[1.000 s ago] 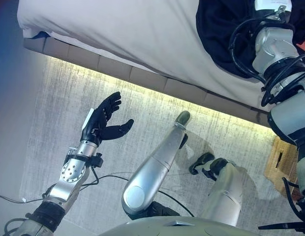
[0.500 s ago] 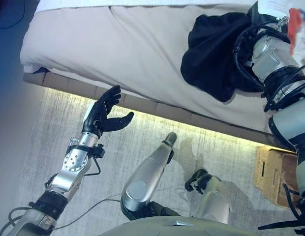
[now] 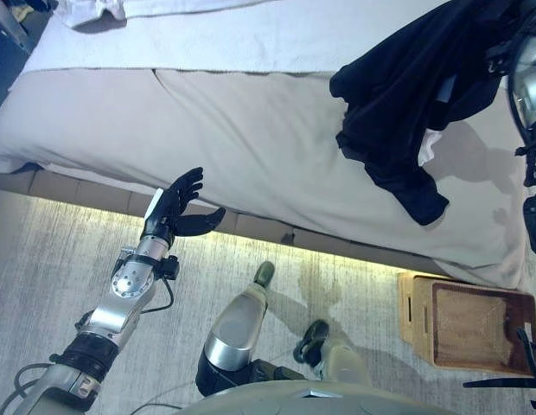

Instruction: Pick up the clothes from the bed and place them into the basket

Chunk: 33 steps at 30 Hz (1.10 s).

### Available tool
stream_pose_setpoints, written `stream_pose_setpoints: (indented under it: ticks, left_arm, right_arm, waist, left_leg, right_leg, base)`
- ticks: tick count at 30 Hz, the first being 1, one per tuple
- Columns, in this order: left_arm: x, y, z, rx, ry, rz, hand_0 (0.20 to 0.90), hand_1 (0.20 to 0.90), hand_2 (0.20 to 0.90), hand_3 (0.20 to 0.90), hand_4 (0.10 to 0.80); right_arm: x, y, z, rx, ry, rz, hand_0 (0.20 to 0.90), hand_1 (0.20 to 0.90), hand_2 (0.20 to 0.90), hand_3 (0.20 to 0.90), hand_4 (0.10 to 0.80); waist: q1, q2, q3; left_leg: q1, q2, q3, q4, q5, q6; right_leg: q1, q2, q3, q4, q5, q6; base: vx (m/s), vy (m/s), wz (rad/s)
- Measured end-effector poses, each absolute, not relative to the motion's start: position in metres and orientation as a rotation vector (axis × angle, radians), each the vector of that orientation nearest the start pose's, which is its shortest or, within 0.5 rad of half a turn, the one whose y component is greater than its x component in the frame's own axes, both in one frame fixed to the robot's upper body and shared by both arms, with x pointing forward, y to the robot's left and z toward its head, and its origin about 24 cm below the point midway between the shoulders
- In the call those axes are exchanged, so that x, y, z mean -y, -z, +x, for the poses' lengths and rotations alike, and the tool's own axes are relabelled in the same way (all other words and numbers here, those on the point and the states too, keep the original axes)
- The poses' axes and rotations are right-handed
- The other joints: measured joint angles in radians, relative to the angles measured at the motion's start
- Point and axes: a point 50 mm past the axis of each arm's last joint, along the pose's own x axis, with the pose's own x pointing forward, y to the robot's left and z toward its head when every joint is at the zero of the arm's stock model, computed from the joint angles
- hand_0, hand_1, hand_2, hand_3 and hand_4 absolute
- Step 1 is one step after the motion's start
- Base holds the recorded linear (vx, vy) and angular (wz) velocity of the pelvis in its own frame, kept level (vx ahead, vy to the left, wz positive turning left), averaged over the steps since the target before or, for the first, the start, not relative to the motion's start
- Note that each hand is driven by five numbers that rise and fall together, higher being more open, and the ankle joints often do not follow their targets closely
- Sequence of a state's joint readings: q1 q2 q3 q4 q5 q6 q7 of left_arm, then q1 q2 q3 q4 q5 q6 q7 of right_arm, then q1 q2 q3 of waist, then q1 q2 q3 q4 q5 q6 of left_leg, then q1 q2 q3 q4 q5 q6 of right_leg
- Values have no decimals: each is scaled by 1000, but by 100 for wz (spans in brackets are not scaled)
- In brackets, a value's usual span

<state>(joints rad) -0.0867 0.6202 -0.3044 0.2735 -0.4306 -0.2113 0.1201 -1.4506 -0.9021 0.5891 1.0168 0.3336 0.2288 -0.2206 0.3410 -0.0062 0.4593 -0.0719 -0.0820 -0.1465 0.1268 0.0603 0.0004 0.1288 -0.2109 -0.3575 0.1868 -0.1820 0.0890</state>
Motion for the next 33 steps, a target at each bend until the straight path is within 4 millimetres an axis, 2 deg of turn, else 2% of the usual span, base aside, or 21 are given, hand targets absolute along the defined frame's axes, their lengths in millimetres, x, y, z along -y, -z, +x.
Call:
stream_pose_setpoints:
  ticks: [3,8,11,17,20,25,30,33]
  left_arm:
    - [-235,-21,258,-127,31,223,900,900,900,900,800]
    - [-240,-1,252,-215,12,213,900,900,900,900,800]
    - [-245,8,249,-260,-1,219,900,900,900,900,800]
    - [-243,16,245,-289,2,206,900,900,900,900,800]
    - [-244,16,246,-292,-1,208,900,900,900,900,800]
    - [-245,18,246,-300,-9,211,900,900,900,900,800]
    - [-246,15,249,-288,-38,215,900,900,900,900,800]
    - [-248,17,250,-298,-74,222,900,900,900,900,800]
  right_arm:
    - [307,-354,376,208,559,-558,300,300,300,200,100]
    - [303,-375,372,272,522,-450,300,300,300,200,100]
    - [300,-386,369,308,499,-410,300,300,300,200,100]
    - [291,-405,365,365,484,-401,300,300,300,200,100]
    - [286,-420,360,412,492,-408,300,300,300,200,100]
    - [283,-429,355,454,502,-414,300,300,300,200,100]
    - [289,-431,351,458,512,-406,300,300,300,200,100]
    - [294,-433,346,468,511,-391,300,300,300,200,100]
  waist:
    - [-12,-13,-46]
    - [-38,-34,-89]
    - [-51,-52,-109]
    - [-73,-64,-124]
    - [-85,-64,-124]
    - [-108,-66,-125]
    - [-141,-68,-126]
    - [-190,-68,-126]
  left_leg:
    - [7,12,-1,-35,6,-5]
    - [36,23,1,-80,13,-10]
    - [52,31,2,-110,23,-13]
    - [76,35,12,-133,24,-12]
    - [77,49,24,-134,24,-12]
    - [80,53,41,-136,24,-12]
    - [93,68,100,-158,29,-10]
    - [116,79,145,-185,36,-7]
  right_leg:
    - [22,23,-7,-72,36,3]
    - [79,51,-8,-188,89,2]
    - [98,64,-7,-228,108,-1]
    - [124,73,-3,-264,114,-7]
    - [121,85,19,-276,135,-5]
    - [114,84,47,-276,136,-6]
    - [84,84,109,-277,151,5]
    - [69,85,158,-278,170,11]
  base:
    - [68,-12,0]
    - [57,-5,-3]
    - [26,5,-3]
    - [0,-7,-4]
    - [-14,-18,-14]
    - [-20,-10,-12]
    - [-25,-7,-32]
    - [-20,-14,-50]
